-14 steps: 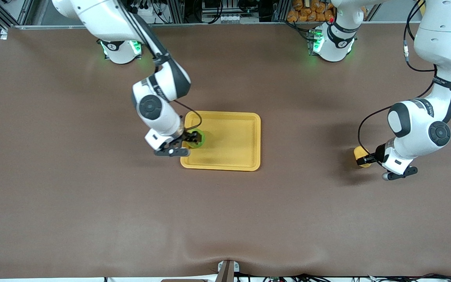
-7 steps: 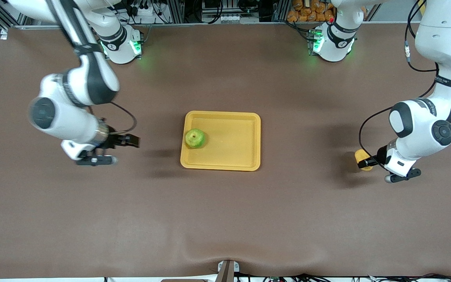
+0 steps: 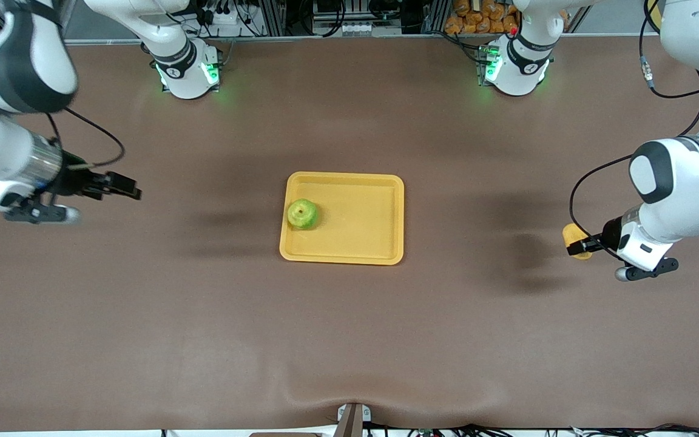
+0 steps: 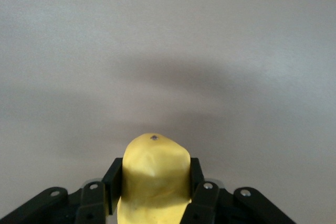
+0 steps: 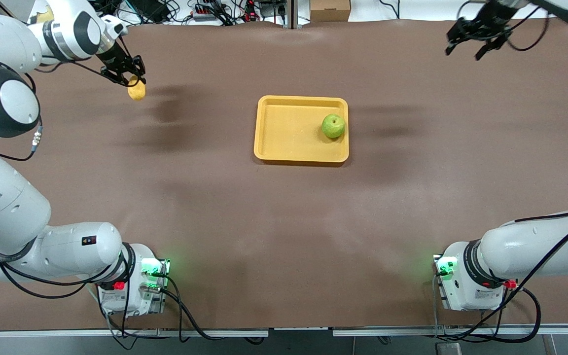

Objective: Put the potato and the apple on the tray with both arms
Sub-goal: 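Withdraw the right gripper while the left gripper lifts the potato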

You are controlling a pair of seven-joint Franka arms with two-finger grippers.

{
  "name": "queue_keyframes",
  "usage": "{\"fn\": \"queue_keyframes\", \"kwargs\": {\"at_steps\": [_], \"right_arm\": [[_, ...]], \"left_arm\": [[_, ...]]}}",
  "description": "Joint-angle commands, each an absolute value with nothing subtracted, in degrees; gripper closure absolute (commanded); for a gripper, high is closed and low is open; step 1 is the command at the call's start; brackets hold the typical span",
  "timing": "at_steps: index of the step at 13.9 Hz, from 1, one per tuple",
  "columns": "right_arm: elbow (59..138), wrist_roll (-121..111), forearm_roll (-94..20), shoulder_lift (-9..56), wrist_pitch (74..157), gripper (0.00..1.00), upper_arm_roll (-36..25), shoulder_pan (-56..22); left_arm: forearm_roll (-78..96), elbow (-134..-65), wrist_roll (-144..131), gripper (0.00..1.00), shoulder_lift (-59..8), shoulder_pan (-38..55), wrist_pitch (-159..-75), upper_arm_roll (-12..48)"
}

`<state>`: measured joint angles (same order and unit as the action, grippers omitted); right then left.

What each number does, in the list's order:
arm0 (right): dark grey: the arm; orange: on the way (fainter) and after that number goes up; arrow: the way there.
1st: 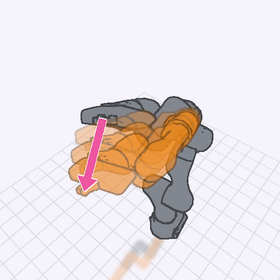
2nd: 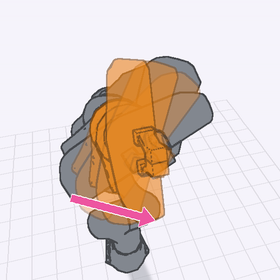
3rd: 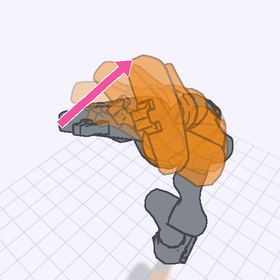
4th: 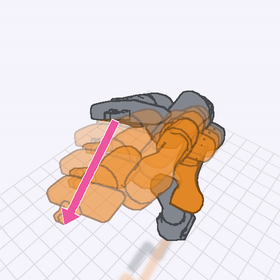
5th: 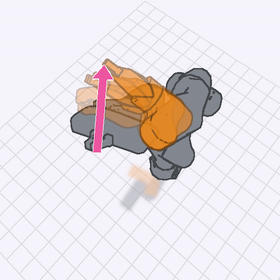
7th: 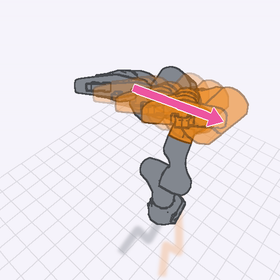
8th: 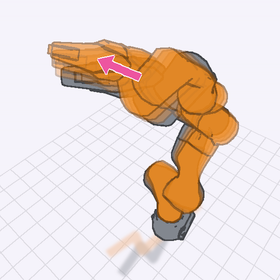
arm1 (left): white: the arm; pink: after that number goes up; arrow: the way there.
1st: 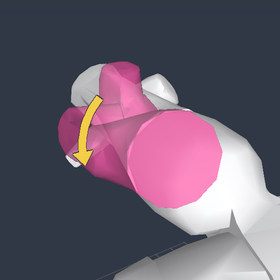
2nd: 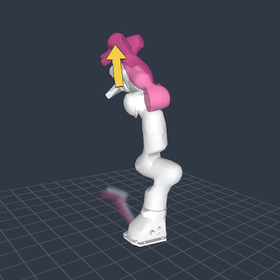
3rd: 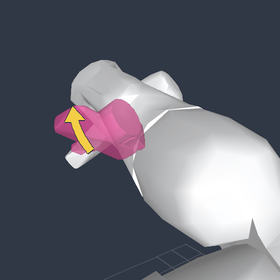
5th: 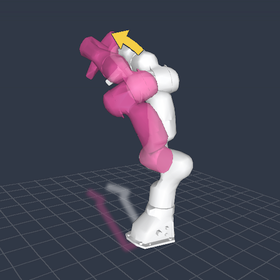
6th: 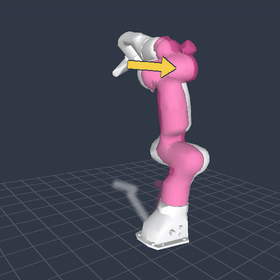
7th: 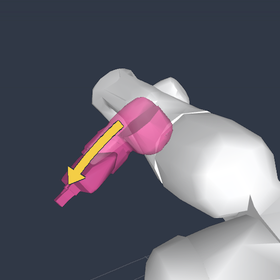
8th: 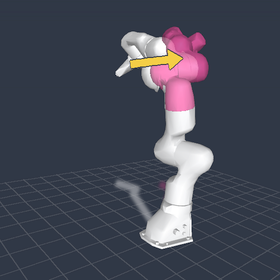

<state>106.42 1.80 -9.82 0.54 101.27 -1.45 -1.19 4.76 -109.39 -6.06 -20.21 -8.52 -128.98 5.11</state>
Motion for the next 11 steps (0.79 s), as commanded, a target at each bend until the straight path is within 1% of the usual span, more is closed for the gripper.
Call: {"fn": "queue_keyframes", "kwargs": {"at_steps": [1, 2, 3, 5, 6, 8, 10, 11], "right_arm": [[98.48, 2.2, -4.51, 0.09, 93.81, 0.0, 0.0, -0.44], [95.57, 2.2, -3.18, 0.26, 91.6, 0.0, 0.09, -0.53], [94.49, 2.28, -3.16, 0.26, 90.45, 0.0, 0.09, -0.44], [91.69, 2.46, -3.34, 0.26, 90.26, 0.0, -0.26, 0.0], [90.19, 2.11, -3.34, 0.35, 90.09, 0.0, -0.26, 0.78], [87.55, 2.02, -3.95, 0.44, 86.77, 0.0, -0.26, 2.1], [85.96, 2.46, -3.87, 0.35, 83.86, 0.0, -0.26, 1.84], [85.78, 2.46, -3.87, 0.35, 82.89, 0.0, -0.35, 2.37]], "left_arm": [[5.1, -107.93, -8.87, 1.0, -19.16, -8.53, -126.3, 6.76], [5.01, -107.41, -10.27, 1.0, -18.99, -8.53, -125.08, 7.55], [4.92, -106.97, -12.02, 1.0, -18.81, -8.53, -124.37, 8.34], [4.75, -106.96, -13.62, 1.0, -17.94, -8.53, -123.84, 10.62], [4.75, -106.96, -14.84, 1.0, -17.67, -8.53, -123.66, 11.94], [4.75, -106.88, -18.78, 1.0, -17.32, -8.44, -122.53, 15.45], [4.66, -105.74, -25.02, 1.0, -17.75, -7.39, -122.43, 17.66], [4.75, -105.47, -27.83, 1.0, -17.93, -5.82, -122.43, 17.84]]}}
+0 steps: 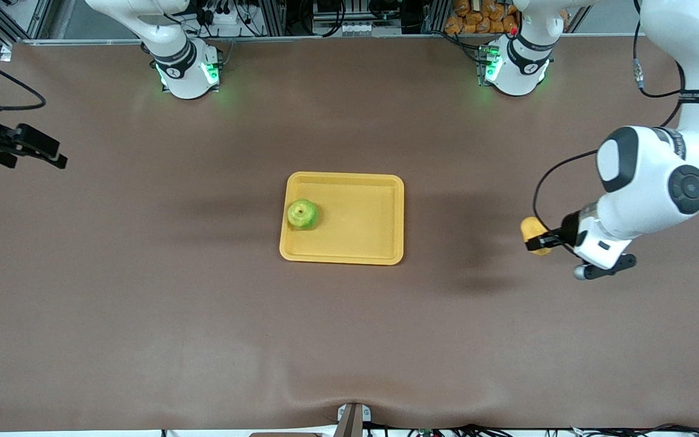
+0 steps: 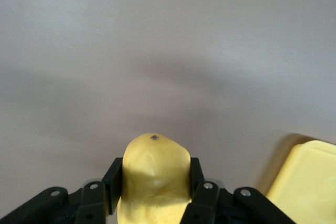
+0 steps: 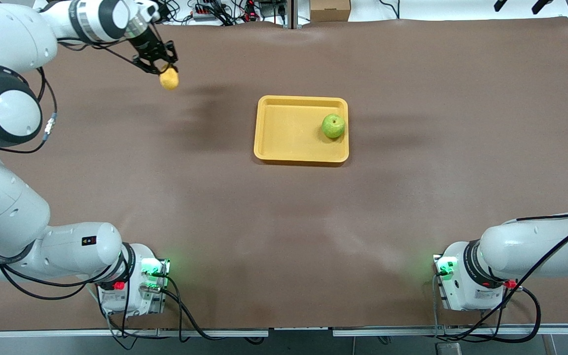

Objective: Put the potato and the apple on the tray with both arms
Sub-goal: 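Carry the yellow potato with the left gripper over the tray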

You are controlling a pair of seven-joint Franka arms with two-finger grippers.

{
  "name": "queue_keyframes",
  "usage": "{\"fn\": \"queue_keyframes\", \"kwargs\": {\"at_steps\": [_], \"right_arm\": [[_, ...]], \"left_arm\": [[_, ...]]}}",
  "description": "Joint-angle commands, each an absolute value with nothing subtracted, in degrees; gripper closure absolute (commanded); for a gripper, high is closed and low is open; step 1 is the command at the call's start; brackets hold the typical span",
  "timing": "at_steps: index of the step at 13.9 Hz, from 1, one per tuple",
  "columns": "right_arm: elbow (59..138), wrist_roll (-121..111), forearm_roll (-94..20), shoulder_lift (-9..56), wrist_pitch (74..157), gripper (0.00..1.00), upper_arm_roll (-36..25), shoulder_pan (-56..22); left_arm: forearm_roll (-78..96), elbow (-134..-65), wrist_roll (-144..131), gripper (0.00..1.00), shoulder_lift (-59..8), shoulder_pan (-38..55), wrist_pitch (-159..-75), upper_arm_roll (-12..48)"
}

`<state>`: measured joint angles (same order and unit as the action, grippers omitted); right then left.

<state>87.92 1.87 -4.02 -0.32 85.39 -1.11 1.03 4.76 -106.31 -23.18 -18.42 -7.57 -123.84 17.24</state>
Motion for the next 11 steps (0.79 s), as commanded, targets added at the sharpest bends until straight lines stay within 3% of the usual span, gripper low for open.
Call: {"fn": "queue_keyframes", "kwargs": {"at_steps": [1, 3, 11], "right_arm": [[85.78, 2.46, -3.87, 0.35, 82.53, 0.0, -1.22, 2.29], [85.78, 2.46, -3.87, 0.09, 78.95, 0.0, -4.56, 0.89], [84.21, 1.41, -1.94, -2.11, 76.64, 0.0, -3.87, 0.71]], "left_arm": [[4.75, -105.03, -31.08, 1.0, -18.1, -3.63, -122.43, 17.84], [3.18, -104.51, -37.93, 1.0, -18.72, 0.24, -122.43, 17.84], [-9.74, -97.48, -60.72, 1.0, -27.67, 17.13, -122.43, 17.84]]}}
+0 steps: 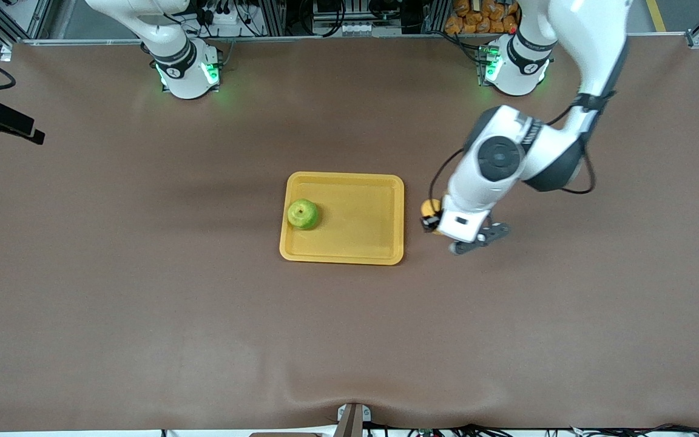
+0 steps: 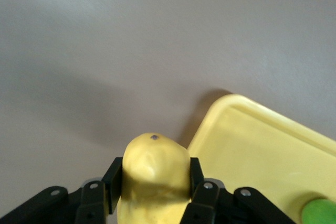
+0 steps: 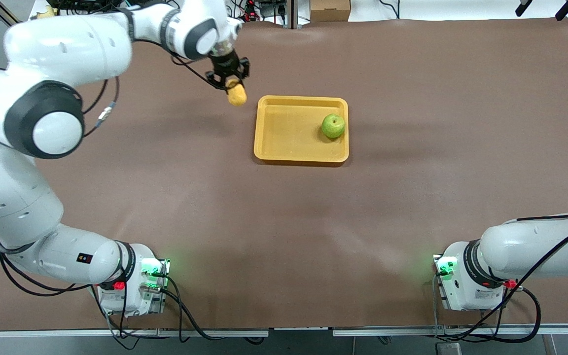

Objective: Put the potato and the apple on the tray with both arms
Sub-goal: 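Carry the yellow potato with the left gripper over the tray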

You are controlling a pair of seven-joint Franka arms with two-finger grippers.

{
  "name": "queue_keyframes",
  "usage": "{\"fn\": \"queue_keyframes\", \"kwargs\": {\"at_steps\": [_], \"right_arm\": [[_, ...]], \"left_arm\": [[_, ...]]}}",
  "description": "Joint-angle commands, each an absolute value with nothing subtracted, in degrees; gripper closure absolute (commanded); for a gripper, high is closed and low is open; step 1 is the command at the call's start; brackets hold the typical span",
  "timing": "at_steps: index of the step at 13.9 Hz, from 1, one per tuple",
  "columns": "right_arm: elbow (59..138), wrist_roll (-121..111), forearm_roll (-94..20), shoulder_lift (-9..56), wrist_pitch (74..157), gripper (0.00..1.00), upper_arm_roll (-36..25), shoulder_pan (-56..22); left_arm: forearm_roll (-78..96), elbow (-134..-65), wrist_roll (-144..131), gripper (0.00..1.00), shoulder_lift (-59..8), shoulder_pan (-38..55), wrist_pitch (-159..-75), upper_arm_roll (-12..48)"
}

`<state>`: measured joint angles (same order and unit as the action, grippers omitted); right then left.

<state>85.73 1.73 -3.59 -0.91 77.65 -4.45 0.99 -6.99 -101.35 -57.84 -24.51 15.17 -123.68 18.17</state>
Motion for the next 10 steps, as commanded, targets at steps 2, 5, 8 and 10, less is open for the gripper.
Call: {"fn": "queue_keyframes", "kwargs": {"at_steps": [2, 5, 8, 10], "right_arm": [[83.41, 1.41, 0.17, -2.11, 75.33, 0.0, -2.47, 0.53], [82.27, 2.29, 0.18, -1.76, 74.53, 0.0, -2.28, 0.79], [82.27, 2.2, 0.26, -1.76, 74.53, 0.0, -2.46, 1.05], [82.27, 2.02, 0.18, -1.67, 74.62, 0.0, -2.55, 1.14]], "left_arm": [[-11.59, -95.81, -63.01, 1.0, -30.05, 19.76, -122.43, 17.75], [-16.93, -93.79, -63.2, 1.0, -34.0, 23.81, -122.43, 17.32], [-21.36, -92.46, -63.54, 1.0, -37.26, 27.06, -122.43, 17.4], [-21.45, -92.29, -63.72, 1.0, -38.49, 28.03, -122.43, 17.4]]}}
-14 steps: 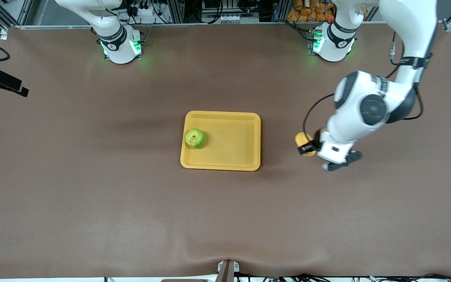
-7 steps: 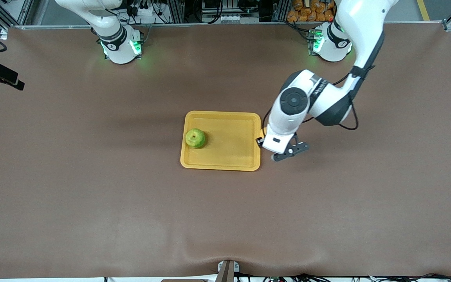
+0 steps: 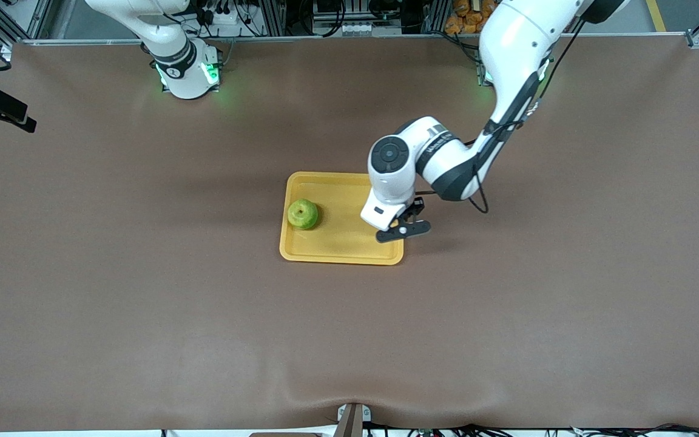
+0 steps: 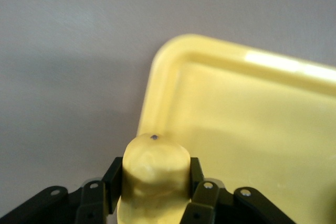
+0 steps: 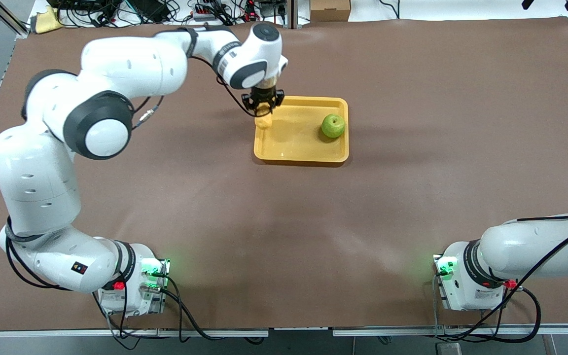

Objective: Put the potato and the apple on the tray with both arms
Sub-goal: 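Carry the yellow potato with the left gripper over the tray, then lower the potato into the tray and open the left gripper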

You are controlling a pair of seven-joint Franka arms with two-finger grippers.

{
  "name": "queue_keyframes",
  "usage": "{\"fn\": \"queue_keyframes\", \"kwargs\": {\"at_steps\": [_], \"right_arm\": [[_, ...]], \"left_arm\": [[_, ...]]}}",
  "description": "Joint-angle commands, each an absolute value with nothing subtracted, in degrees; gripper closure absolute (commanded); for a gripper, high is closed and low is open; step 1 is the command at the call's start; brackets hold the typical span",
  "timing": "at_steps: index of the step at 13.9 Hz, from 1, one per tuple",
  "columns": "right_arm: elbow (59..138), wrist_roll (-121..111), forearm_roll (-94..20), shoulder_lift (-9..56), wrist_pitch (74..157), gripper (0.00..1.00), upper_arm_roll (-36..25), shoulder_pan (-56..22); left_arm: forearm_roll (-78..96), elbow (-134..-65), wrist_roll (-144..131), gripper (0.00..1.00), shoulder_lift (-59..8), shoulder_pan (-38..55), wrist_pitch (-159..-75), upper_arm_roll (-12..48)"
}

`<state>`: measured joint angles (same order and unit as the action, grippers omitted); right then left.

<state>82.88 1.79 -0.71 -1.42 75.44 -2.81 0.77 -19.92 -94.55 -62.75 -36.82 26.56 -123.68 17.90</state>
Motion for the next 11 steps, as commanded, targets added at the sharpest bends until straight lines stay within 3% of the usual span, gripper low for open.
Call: {"fn": "queue_keyframes", "kwargs": {"at_steps": [1, 11], "right_arm": [[82.27, 1.93, -0.26, -1.58, 74.97, 0.0, -2.55, 1.14], [81.91, 2.11, -0.7, -0.35, 81.39, 0.0, -2.72, 1.31]], "left_arm": [[-21.45, -91.68, -63.81, 1.0, -39.19, 28.82, -122.43, 17.32], [-25.93, -89.48, -63.81, 1.0, -42.27, 32.08, -122.43, 15.82]]}}
